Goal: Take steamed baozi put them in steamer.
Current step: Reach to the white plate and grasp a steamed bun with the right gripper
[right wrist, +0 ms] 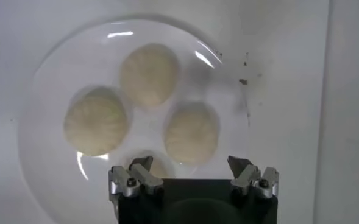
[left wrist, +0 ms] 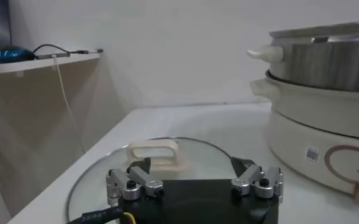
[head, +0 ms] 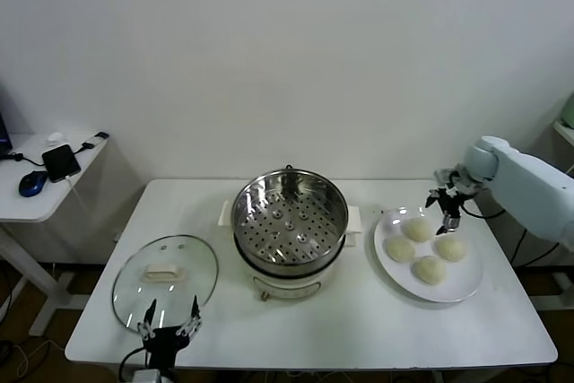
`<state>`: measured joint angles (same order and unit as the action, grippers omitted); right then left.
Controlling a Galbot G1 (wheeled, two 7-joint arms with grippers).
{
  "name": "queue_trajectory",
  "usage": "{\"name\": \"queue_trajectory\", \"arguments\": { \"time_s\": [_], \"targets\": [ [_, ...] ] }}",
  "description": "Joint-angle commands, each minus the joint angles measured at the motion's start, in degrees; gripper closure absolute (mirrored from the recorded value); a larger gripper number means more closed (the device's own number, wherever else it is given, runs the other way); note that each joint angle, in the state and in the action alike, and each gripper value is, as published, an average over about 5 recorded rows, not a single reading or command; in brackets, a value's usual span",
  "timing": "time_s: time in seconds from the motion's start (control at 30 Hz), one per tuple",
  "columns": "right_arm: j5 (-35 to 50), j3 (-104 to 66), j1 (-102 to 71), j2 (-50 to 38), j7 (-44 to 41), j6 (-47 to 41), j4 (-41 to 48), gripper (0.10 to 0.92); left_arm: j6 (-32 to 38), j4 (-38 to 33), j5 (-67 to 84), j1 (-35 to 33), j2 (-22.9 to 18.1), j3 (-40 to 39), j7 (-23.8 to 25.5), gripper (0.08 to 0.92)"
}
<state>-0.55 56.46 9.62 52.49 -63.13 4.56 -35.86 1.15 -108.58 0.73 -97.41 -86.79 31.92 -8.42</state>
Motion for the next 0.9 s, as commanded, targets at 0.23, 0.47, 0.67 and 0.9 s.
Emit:
{"name": "queue_trajectory", "arguments": {
  "time_s": [0.23, 0.47, 0.67, 0.9],
  "targets": [
    [-5.9, -8.1, -5.0, 6.3, 1.2, 0.3, 9.8, 0.203, 1.0, 1.1, -2.8, -0.4, -0.5, -0.4, 0.0, 0.177],
    [-6.9, -11.2, -5.3, 8.0, 1.7, 0.5, 12.0, 0.242, 0.9, 0.9, -2.9, -0.3, -0.8, -0.7, -0.1, 0.177],
    [-6.6, -10.4, -4.9, 7.0, -0.1, 0.1, 10.7, 0.399, 0.9, 0.2, -2.9, -0.7, -0.9, -0.7, -0.1, 0.177],
    [0.6, -3.9, 0.0, 3.0, -1.2, -1.4, 2.7, 0.448, 0.9, -0.5, -2.9, -1.3, -1.0, -1.1, -0.2, 0.177]
  ]
}}
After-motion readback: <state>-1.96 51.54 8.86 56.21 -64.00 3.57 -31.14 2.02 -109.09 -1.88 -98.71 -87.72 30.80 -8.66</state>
